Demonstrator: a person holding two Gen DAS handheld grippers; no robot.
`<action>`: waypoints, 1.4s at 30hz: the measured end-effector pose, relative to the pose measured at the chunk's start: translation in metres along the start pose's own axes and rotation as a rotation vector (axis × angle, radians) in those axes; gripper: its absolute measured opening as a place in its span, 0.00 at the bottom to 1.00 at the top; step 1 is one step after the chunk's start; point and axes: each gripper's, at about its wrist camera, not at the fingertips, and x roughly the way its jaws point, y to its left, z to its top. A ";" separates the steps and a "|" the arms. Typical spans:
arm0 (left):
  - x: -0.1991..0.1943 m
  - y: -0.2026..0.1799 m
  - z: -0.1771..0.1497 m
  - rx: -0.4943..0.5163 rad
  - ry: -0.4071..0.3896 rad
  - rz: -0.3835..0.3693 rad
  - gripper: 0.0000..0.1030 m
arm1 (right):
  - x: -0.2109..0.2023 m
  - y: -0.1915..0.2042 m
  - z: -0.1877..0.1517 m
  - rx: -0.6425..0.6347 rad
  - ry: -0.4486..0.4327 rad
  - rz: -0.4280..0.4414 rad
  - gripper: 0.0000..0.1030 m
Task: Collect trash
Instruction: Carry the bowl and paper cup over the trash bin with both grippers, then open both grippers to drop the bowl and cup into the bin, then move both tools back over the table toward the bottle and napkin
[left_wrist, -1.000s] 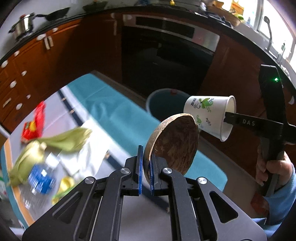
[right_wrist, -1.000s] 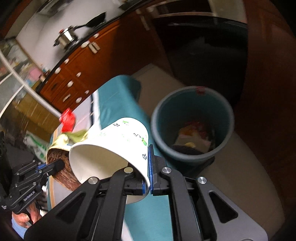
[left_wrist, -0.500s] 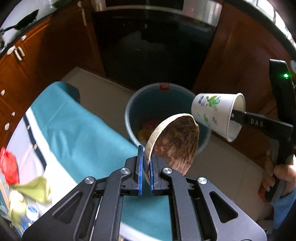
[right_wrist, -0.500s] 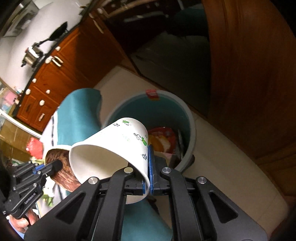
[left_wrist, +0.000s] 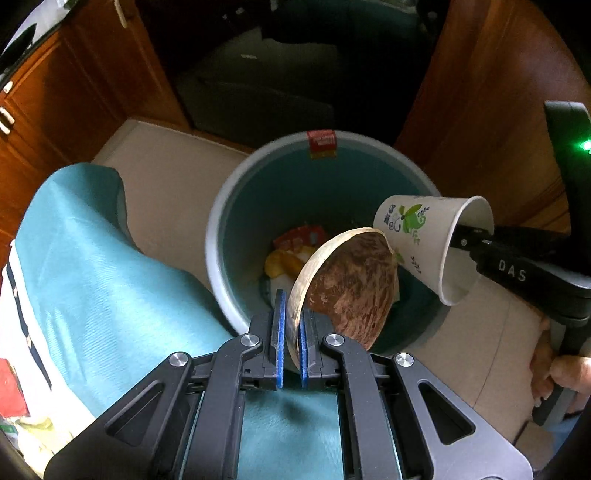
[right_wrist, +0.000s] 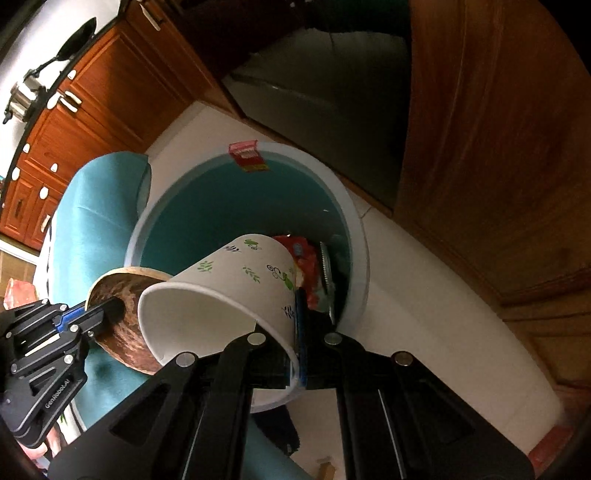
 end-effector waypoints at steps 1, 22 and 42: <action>0.003 0.000 0.000 0.003 0.004 -0.001 0.06 | 0.001 0.000 0.001 -0.001 0.002 -0.002 0.03; -0.028 -0.005 -0.012 -0.012 -0.052 0.026 0.65 | -0.025 -0.004 -0.003 0.031 -0.036 0.012 0.82; -0.146 0.026 -0.109 -0.150 -0.216 -0.036 0.92 | -0.110 0.081 -0.057 -0.128 -0.065 0.028 0.88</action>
